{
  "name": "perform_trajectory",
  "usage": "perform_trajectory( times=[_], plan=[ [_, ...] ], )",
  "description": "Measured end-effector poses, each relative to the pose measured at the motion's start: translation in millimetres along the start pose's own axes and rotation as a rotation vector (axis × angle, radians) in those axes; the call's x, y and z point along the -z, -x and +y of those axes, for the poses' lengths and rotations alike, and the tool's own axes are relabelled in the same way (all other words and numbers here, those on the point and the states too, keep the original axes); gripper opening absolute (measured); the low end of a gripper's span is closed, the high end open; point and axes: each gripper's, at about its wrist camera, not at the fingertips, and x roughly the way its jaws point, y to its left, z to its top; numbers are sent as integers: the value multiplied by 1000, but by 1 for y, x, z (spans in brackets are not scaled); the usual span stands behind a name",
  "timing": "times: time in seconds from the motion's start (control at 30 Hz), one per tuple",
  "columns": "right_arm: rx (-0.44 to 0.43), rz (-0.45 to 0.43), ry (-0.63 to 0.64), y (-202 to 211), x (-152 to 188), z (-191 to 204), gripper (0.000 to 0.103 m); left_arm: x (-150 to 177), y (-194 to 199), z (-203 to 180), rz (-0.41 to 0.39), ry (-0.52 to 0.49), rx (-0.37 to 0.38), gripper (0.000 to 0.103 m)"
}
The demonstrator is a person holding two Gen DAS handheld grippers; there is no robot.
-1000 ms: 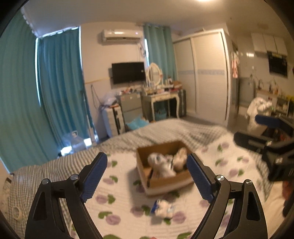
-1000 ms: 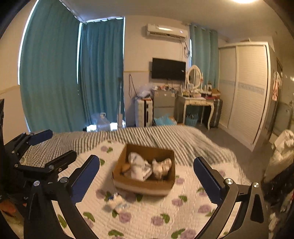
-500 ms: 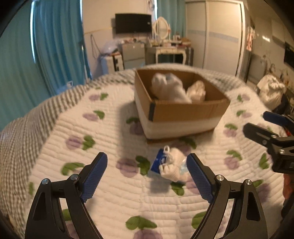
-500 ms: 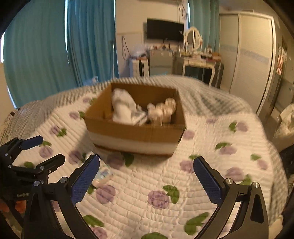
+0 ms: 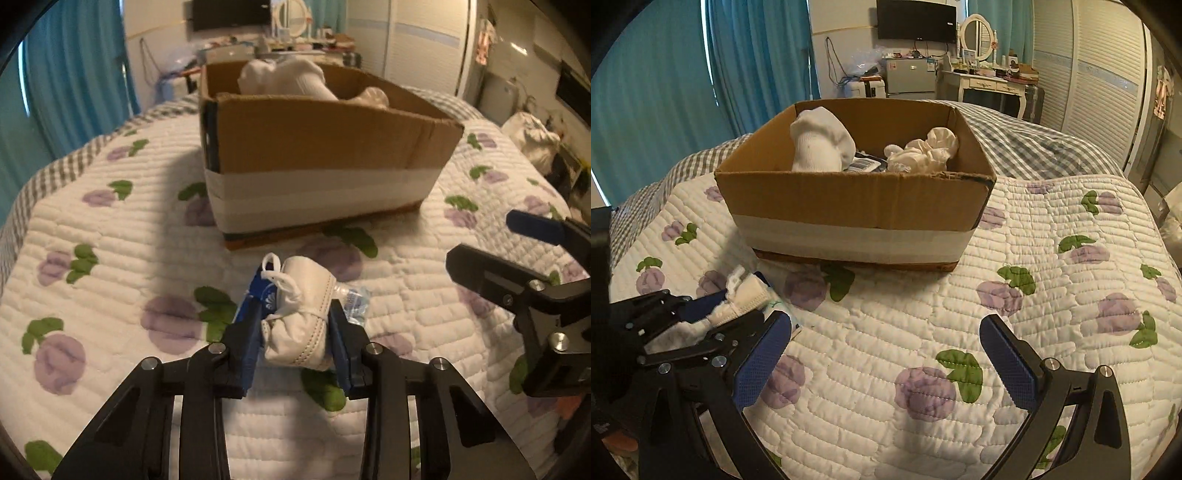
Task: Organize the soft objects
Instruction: 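Grasp the white baby shoe with the left tool while the right grasps the blue tissue pack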
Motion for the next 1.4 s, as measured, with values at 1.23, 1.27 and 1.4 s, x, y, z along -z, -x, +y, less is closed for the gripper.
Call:
perform_trajectory(
  times=[1.23,1.27,1.4],
  plan=[
    [-132,125,138,-45,15,88,64,13,43,54,-75,29,-141,33],
    [-124,112,129,-37,16,83,64,14,45,52,-73,29,-136,33],
    [-103,84,94,-8,19,63,64,16,57,39,-80,21,-130,33]
  ],
)
